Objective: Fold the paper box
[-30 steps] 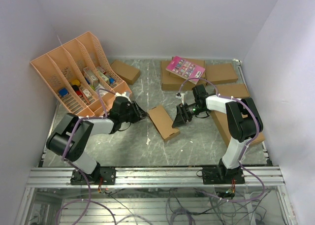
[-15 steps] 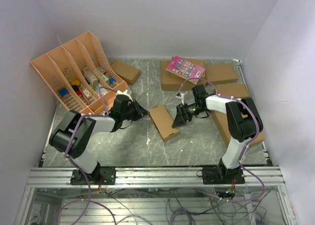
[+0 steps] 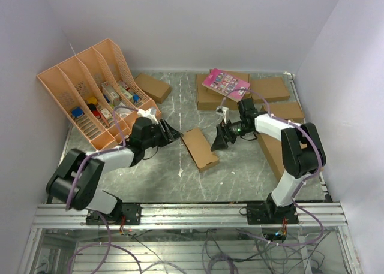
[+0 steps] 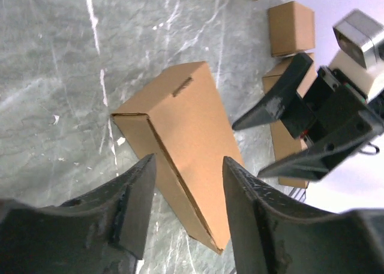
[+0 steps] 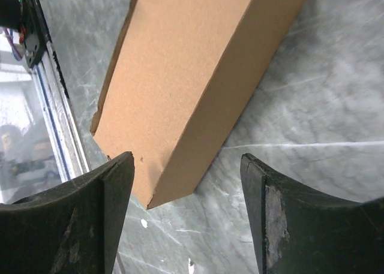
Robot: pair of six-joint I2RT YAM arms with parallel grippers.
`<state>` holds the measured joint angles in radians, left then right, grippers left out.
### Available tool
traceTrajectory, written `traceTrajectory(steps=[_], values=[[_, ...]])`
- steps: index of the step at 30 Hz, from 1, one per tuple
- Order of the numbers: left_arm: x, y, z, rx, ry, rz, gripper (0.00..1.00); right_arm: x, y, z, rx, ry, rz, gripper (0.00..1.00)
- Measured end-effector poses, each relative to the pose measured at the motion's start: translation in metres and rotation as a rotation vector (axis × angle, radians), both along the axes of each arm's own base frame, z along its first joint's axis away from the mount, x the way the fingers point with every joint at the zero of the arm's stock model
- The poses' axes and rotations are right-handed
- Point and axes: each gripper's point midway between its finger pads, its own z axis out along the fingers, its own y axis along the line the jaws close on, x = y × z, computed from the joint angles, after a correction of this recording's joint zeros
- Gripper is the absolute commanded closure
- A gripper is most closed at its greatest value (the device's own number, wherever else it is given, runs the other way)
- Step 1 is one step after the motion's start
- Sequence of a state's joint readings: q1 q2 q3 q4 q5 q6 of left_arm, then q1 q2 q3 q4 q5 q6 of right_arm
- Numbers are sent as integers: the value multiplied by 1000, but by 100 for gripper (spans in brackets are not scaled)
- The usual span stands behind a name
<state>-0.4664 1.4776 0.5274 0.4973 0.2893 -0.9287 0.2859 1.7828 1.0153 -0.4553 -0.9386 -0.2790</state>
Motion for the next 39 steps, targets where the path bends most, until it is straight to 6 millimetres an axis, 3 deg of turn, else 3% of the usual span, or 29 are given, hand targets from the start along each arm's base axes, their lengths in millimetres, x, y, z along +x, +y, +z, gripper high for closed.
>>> traceTrajectory(steps=[4,6,9,15,22,28,39], values=[[-10,10,26,-13,-106,12,25,20,1,18,29,-59,-24,30],[-16,16,30,-22,-138,25,16,27,5,22,45,-59,-31,33],[-29,27,24,-49,-156,61,13,37,12,18,72,-30,-42,41],[-35,29,5,-93,-109,93,12,31,19,-1,92,92,-57,54],[-34,18,-13,-145,-67,92,4,27,21,-3,114,143,-64,69],[-42,-5,-31,-180,-24,52,1,28,15,-3,140,188,-91,72],[-38,-42,-17,-295,-82,35,0,31,8,-5,156,216,-116,73]])
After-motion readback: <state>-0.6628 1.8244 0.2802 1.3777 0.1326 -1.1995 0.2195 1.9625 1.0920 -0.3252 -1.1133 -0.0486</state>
